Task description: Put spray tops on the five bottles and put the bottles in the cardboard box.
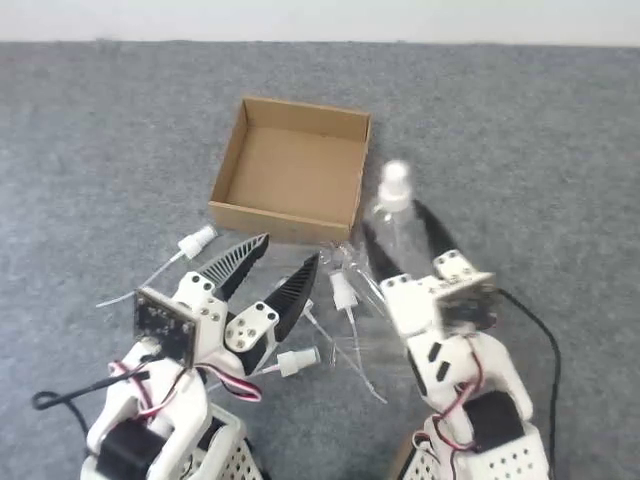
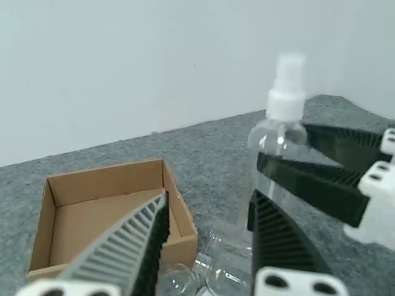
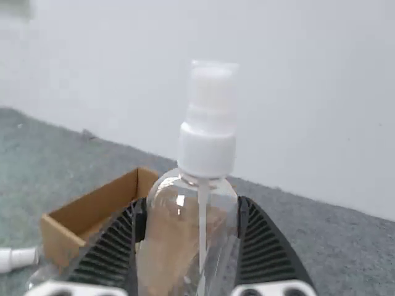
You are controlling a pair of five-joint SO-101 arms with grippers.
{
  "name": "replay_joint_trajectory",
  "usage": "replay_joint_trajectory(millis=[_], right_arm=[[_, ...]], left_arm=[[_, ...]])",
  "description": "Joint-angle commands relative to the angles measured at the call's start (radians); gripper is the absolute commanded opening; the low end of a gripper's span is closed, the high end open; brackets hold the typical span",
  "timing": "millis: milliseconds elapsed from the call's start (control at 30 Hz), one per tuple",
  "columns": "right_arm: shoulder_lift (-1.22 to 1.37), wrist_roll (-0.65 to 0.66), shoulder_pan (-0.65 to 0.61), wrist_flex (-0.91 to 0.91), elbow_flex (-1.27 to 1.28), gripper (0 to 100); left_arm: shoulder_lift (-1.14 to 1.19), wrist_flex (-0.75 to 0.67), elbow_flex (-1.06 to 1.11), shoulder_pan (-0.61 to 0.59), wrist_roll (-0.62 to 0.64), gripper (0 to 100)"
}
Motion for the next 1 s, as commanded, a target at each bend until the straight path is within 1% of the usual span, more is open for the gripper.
replay_joint_trajectory(millis=[0,100,233,333,567,667,900,967], right_arm=[[-0.007,-0.041,0.033,-0.025,-0.11,0.7],[-0.007,-0.041,0.033,-0.035,-0.117,0.7],[-0.007,-0.049,0.03,-0.033,-0.138,0.7],[-0.007,-0.051,0.012,-0.025,-0.161,0.7],[-0.007,-0.041,-0.15,-0.021,-0.184,0.7],[-0.018,-0.04,-0.171,0.01,-0.187,0.7],[-0.018,-0.048,-0.173,0.041,-0.198,0.7],[-0.018,-0.049,-0.177,0.041,-0.196,0.7]], left_arm=[[-0.018,-0.048,0.012,0.005,0.012,20],[-0.018,-0.075,0.044,0.008,0.012,20],[-0.018,-0.083,0.084,0.095,0.012,25],[-0.018,-0.1,0.11,0.137,0.011,25],[-0.018,-0.262,0.234,0.143,0.006,25],[-0.018,-0.279,0.245,0.141,0.006,25],[-0.018,-0.281,0.245,0.137,0.005,25],[-0.018,-0.282,0.245,0.117,0.005,25]])
